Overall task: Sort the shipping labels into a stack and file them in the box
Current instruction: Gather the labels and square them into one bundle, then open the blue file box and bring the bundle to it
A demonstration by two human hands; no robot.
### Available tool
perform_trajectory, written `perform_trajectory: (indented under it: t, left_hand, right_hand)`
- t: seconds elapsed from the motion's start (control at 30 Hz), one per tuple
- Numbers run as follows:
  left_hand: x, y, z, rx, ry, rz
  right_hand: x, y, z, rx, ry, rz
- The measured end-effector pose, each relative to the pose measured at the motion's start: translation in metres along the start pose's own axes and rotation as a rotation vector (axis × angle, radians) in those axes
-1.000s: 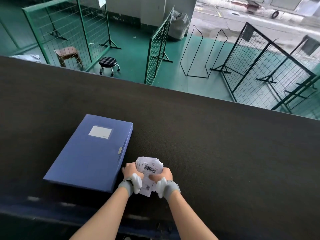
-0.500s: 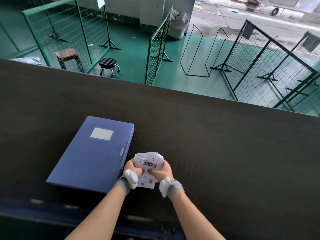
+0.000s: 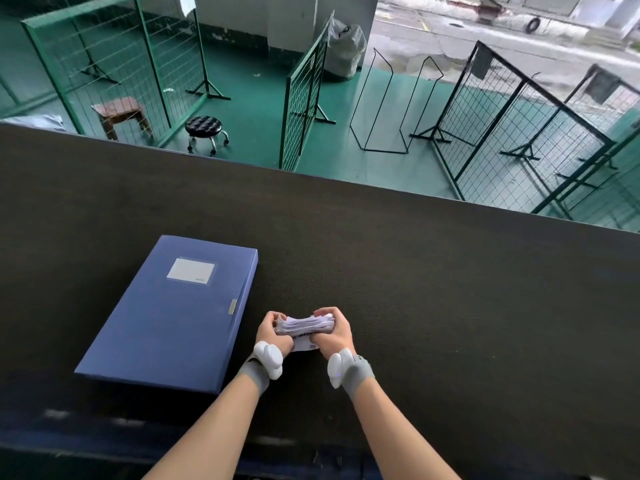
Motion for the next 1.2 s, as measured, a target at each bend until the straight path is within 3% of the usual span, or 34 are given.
perform_trajectory:
  t: [0.13,0.33,0.5,0.7,1.0,1.2]
  left_hand:
    - [-0.007,0.001,0.002,-0.072,0.015,0.045]
    - [-0.003,0.007,0.001,-0.001,0.005,0.091]
    - [0.004,0.014,0.004,0.045,0.034,0.004]
    - [-0.008,0.014,0.027,0.141,0.113,-0.143]
    - [0.014,-0.011,0.076,0.270,0.317,-0.152]
    - [0.009,-0.014,0.096,0.208,0.500,-0.053]
  right_hand:
    - [-0.002,0.002,-0.003,-0.044,0.011,0.007]
    - [-0.009,0.008,-0.008,-0.016,-0.013,-0.004]
    - [-0.011,0.013,-0.005,-0.026,-0.036,0.051]
    - [-0.022,0.017,-0.034,-0.174,0.080,0.229]
    - [-0.071,-0.017,-0.088,-0.362,-0.096,0.414]
    - [-0.086,-0.013,-0.110,-0.330,-0.308,0.482]
Point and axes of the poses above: each hand's wrist, its own y-axis towards the middle knuckle, its own z-axis out of the palm, x = y × z, the point moved 8 cm from there along y, towards the middle knuckle, and after that the axes turned 1 degree about y, right-handed, at the moved point
